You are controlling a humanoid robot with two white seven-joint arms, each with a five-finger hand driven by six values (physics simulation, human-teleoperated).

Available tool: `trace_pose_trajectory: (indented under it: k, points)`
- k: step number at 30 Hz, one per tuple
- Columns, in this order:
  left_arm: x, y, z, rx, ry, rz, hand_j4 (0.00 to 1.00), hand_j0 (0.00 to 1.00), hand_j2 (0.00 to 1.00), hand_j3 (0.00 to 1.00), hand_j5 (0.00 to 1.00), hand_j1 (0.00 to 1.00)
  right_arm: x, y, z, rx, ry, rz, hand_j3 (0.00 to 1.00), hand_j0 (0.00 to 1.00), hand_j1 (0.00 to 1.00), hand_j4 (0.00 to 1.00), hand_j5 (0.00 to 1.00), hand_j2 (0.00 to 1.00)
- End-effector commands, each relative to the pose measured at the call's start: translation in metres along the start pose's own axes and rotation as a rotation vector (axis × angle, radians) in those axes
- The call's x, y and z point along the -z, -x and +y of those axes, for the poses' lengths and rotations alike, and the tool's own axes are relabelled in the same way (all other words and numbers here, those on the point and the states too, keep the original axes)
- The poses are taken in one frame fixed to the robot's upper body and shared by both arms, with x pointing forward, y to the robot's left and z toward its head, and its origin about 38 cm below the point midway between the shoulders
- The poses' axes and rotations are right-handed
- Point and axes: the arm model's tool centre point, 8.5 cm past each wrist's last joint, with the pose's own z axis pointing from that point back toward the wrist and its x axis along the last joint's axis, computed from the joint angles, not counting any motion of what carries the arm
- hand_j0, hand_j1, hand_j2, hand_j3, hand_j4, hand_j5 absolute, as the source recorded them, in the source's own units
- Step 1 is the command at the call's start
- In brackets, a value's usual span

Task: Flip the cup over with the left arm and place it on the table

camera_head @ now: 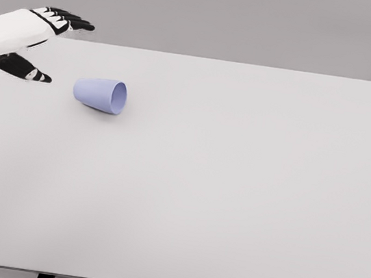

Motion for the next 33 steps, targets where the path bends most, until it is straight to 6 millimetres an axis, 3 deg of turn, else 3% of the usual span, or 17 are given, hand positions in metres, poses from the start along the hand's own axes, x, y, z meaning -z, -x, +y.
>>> trace_pose_trajectory:
  k: [1, 2, 3, 5, 7, 9, 18, 33]
  points:
    - [0.011, 0.018, -0.03, -0.157, 0.086, 0.124, 1.0, 1.0, 1.0, 1.0, 1.0, 1.0, 0.0, 0.0, 0.0, -0.001, 0.0, 0.0, 1.0, 1.0, 1.0, 1.0, 1.0, 1.0]
    - [0.017, 0.032, -0.042, -0.216, 0.12, 0.154, 1.0, 1.0, 1.0, 1.0, 1.0, 1.0, 0.0, 0.0, 0.0, 0.002, 0.0, 0.0, 1.0, 1.0, 1.0, 1.0, 1.0, 1.0]
    - [0.02, 0.032, -0.045, -0.244, 0.119, 0.147, 1.0, 1.0, 1.0, 1.0, 1.0, 1.0, 0.0, 0.0, 0.0, 0.0, 0.0, 0.0, 1.0, 1.0, 1.0, 1.0, 1.0, 1.0]
    - [0.028, 0.028, -0.05, -0.281, 0.112, 0.15, 1.0, 1.0, 1.0, 1.0, 1.0, 1.0, 0.0, -0.001, 0.0, 0.0, 0.001, -0.002, 1.0, 1.0, 1.0, 1.0, 1.0, 1.0]
    - [0.04, 0.012, -0.064, -0.281, 0.152, 0.101, 1.0, 1.0, 1.0, 1.0, 1.0, 1.0, 0.0, 0.0, 0.0, 0.0, 0.0, 0.0, 1.0, 1.0, 1.0, 1.0, 1.0, 1.0]
    - [0.043, 0.004, -0.062, -0.275, 0.152, 0.084, 1.0, 1.0, 1.0, 1.0, 1.0, 1.0, 0.0, 0.0, 0.0, 0.0, 0.0, 0.001, 1.0, 1.0, 1.0, 1.0, 1.0, 1.0]
    - [0.064, 0.02, -0.09, -0.312, 0.255, 0.161, 1.0, 1.0, 1.0, 1.0, 1.0, 1.0, 0.0, 0.0, 0.0, 0.0, 0.0, 0.0, 1.0, 1.0, 1.0, 1.0, 1.0, 1.0]
    - [0.093, 0.029, -0.104, -0.303, 0.283, 0.225, 1.0, 1.0, 1.0, 1.0, 1.0, 1.0, 0.0, 0.0, 0.0, 0.0, 0.0, 0.0, 1.0, 1.0, 1.0, 1.0, 1.0, 1.0]
